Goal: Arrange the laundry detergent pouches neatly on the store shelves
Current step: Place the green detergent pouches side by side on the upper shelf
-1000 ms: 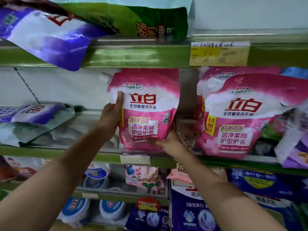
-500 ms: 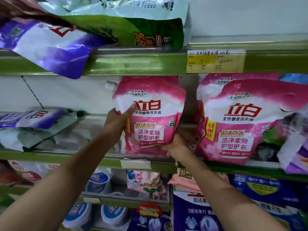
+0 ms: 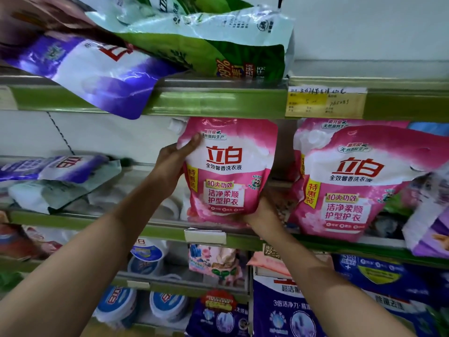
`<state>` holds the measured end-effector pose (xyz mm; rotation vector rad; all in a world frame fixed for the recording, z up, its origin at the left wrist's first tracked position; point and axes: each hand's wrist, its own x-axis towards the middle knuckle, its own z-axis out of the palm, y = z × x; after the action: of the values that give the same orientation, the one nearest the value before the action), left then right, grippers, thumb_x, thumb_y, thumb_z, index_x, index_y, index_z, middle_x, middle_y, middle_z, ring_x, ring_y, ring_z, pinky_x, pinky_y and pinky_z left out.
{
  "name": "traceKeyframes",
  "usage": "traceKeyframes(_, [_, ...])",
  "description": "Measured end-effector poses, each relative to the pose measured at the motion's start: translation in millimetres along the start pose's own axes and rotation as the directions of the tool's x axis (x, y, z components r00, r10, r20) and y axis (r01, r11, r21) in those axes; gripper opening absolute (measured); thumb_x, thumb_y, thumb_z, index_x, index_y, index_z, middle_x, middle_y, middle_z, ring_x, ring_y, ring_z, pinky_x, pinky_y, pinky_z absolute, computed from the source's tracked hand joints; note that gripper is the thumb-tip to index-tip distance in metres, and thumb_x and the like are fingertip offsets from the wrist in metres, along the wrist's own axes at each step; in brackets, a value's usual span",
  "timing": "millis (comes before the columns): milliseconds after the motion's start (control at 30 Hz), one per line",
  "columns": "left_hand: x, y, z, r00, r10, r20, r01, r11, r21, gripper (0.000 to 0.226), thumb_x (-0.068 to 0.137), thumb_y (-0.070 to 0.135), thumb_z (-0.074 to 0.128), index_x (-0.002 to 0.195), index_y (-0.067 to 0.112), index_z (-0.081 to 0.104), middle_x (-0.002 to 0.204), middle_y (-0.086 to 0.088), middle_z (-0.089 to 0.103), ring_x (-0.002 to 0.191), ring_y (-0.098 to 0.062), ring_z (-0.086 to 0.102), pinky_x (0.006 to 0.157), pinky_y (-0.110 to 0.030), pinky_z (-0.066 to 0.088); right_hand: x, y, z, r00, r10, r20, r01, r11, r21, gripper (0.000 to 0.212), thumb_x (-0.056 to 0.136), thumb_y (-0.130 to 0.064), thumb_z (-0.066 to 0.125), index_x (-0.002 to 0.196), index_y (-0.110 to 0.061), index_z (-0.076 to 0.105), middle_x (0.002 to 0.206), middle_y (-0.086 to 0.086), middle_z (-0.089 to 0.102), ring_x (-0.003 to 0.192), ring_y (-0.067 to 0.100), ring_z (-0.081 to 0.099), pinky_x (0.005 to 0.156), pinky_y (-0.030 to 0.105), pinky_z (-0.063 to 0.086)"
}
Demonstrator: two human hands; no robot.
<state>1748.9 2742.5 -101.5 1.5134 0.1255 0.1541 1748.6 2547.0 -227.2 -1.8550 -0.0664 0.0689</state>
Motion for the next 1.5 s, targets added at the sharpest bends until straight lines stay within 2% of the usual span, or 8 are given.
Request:
traceKeyframes(133, [-33.6, -0.3, -7.1, 0.998, -0.021, -0.055, 0.023, 0.999, 0.039, 0.041, 0.088, 0.04, 0.064, 0.118, 0.013, 0.062, 0.108, 0.002, 0.071, 0.094, -0.01, 0.067, 0.076, -0.026, 0.048, -29.8, -15.0, -7.4, 0.994, 0.06, -0.092, -0.067, 0.995, -0.077, 0.086, 0.064, -0.018, 0.089, 0.135, -0.016, 0.04, 0.129, 0.002, 0.057, 0.117, 0.019, 0.056, 0.096, 0.029, 0.043])
traceKeyframes(233, [-67.6, -1.1, -14.0, 0.993, -0.04, -0.112, 0.039, 0.999, -0.003, 0.055, 0.079, 0.047, 0.07, 0.12, 0.011, 0.059, 0.117, -0.004, 0.067, 0.111, -0.017, 0.061, 0.091, -0.036, 0.046, -53.1, -37.3, -12.4, 0.985, 0.132, -0.109, -0.138, 0.989, -0.049, 0.071, 0.069, -0.015, 0.086, 0.128, -0.011, 0.048, 0.122, 0.002, 0.06, 0.114, 0.023, 0.059, 0.097, 0.033, 0.047])
traceKeyframes(333, [-102.5, 9.1, -14.7, 0.982, -0.095, -0.165, 0.088, 0.995, -0.05, 0.04, 0.083, 0.039, 0.068, 0.112, 0.013, 0.061, 0.115, -0.006, 0.067, 0.111, -0.021, 0.062, 0.093, -0.038, 0.048, -77.8, -62.4, -24.5, 0.989, 0.077, -0.13, -0.083, 0.996, -0.039, 0.058, 0.072, -0.01, 0.083, 0.12, -0.017, 0.051, 0.123, 0.003, 0.059, 0.113, 0.021, 0.057, 0.097, 0.039, 0.049])
traceKeyframes(533, [-176.8, 62.2, -6.7, 0.968, -0.009, -0.253, -0.009, 0.998, -0.069, 0.02, 0.094, 0.02, 0.059, 0.112, 0.009, 0.06, 0.107, -0.007, 0.069, 0.101, -0.02, 0.066, 0.09, -0.036, 0.052, -147.0, -139.9, -61.5, 0.99, -0.135, -0.035, 0.138, 0.987, 0.077, 0.038, 0.084, -0.002, 0.071, 0.114, -0.017, 0.055, 0.107, -0.003, 0.06, 0.102, 0.015, 0.058, 0.062, 0.013, 0.044])
traceKeyframes(800, [-241.0, 141.6, 6.0, 0.97, 0.156, -0.186, -0.173, 0.982, -0.08, 0.007, 0.095, 0.021, 0.058, 0.098, 0.016, 0.062, 0.105, -0.006, 0.069, 0.101, -0.022, 0.067, 0.091, -0.035, 0.053, -208.2, -230.5, -87.5, 0.93, -0.367, 0.01, 0.365, 0.927, 0.08, 0.03, 0.085, -0.009, 0.07, 0.11, -0.02, 0.057, 0.107, -0.005, 0.062, 0.097, 0.007, 0.06, 0.074, 0.017, 0.047])
traceKeyframes(1067, [-192.5, 200.4, 11.9, 0.961, 0.193, -0.197, -0.239, 0.939, -0.248, 0.005, 0.093, 0.011, 0.059, 0.095, 0.011, 0.064, 0.097, -0.009, 0.068, 0.093, -0.022, 0.065, 0.09, -0.04, 0.052, -160.0, -302.1, -110.9, 0.862, -0.488, -0.138, 0.504, 0.854, 0.128, 0.024, 0.086, -0.01, 0.07, 0.104, -0.022, 0.06, 0.108, -0.002, 0.065, 0.099, 0.013, 0.064, 0.083, 0.028, 0.053])
traceKeyframes(1233, [-126.6, 233.7, 10.3, 0.947, 0.207, -0.245, -0.286, 0.892, -0.35, 0.006, 0.095, 0.008, 0.054, 0.093, 0.011, 0.059, 0.092, -0.006, 0.062, 0.088, -0.021, 0.062, 0.08, -0.029, 0.052, -86.1, -336.7, -125.0, 0.837, -0.496, -0.231, 0.513, 0.858, 0.017, 0.028, 0.083, -0.011, 0.073, 0.107, -0.014, 0.059, 0.108, 0.004, 0.065, 0.102, 0.022, 0.064, 0.09, 0.034, 0.053])
traceKeyframes(1500, [-30.2, 266.2, -16.6, 0.96, 0.17, -0.221, -0.236, 0.918, -0.319, 0.011, 0.097, 0.011, 0.052, 0.107, 0.009, 0.054, 0.091, -0.002, 0.056, 0.099, -0.021, 0.054, 0.087, -0.033, 0.049, 25.0, -370.3, -95.0, 0.907, -0.421, 0.017, 0.405, 0.859, -0.313, 0.055, 0.081, -0.038, 0.075, 0.127, -0.016, 0.055, 0.131, 0.006, 0.056, 0.121, 0.02, 0.053, 0.088, 0.032, 0.046])
